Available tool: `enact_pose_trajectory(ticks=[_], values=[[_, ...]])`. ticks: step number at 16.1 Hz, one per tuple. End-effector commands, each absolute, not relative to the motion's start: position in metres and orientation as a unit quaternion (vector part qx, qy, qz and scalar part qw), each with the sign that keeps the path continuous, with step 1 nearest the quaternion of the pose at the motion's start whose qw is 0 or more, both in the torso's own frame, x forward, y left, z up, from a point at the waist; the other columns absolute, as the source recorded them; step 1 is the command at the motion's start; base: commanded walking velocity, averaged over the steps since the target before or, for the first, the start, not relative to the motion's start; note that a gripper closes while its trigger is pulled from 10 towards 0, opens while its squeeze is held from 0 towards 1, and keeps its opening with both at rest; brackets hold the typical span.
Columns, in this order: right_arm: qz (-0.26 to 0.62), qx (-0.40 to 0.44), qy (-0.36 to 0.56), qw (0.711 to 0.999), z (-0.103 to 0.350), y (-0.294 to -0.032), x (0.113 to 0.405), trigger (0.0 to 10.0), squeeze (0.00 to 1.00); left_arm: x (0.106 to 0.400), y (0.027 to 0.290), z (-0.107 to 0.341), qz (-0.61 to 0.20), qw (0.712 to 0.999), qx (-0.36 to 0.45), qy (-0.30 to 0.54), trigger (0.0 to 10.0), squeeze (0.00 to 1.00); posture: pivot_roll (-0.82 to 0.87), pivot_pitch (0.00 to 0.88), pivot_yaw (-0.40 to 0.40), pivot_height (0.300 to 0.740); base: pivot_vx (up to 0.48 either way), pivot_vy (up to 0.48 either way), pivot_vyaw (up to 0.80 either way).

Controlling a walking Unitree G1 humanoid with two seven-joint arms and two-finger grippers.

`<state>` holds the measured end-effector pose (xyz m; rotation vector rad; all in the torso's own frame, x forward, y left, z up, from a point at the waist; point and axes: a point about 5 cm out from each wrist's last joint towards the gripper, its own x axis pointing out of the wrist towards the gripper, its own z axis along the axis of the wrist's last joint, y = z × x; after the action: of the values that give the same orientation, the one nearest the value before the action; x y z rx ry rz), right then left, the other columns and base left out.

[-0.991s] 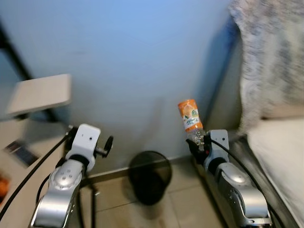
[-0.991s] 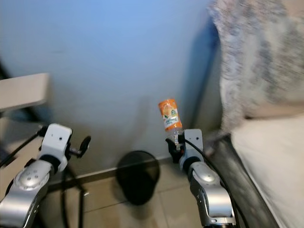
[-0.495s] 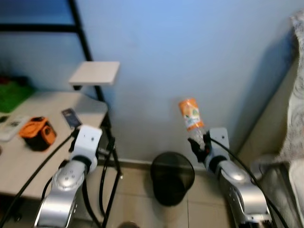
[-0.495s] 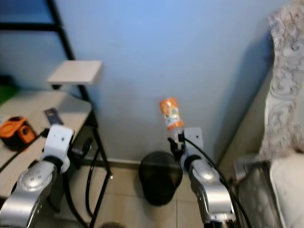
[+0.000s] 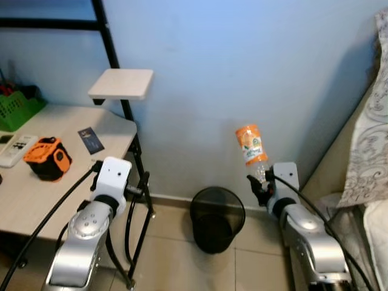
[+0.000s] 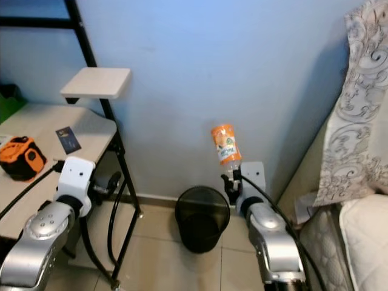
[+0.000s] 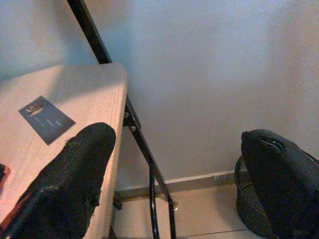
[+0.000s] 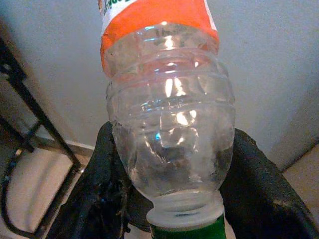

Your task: Clean up the room

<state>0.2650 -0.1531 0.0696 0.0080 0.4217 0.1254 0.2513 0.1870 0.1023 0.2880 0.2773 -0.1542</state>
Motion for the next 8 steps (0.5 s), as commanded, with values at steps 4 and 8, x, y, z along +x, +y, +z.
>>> enact_pose_trajectory(ticks=[4,8], values=[[0.063,-0.006,0.209,0.976,0.0707,-0.1516,0.2688,10.0,0.00,0.2535,0.1865,0.1049,-0.083,0.977,0.147,0.128,10.0,0.00,0.04,0.000,0.020,0.740,0.352,0.000,-0.33],[0.061,-0.017,0.210,0.976,0.0692,-0.1529,0.2690,10.0,0.00,0.2547,0.1858,0.1060,-0.088,0.978,0.145,0.125,10.0,0.00,0.04,0.000,0.022,0.740,0.400,0.000,0.00]])
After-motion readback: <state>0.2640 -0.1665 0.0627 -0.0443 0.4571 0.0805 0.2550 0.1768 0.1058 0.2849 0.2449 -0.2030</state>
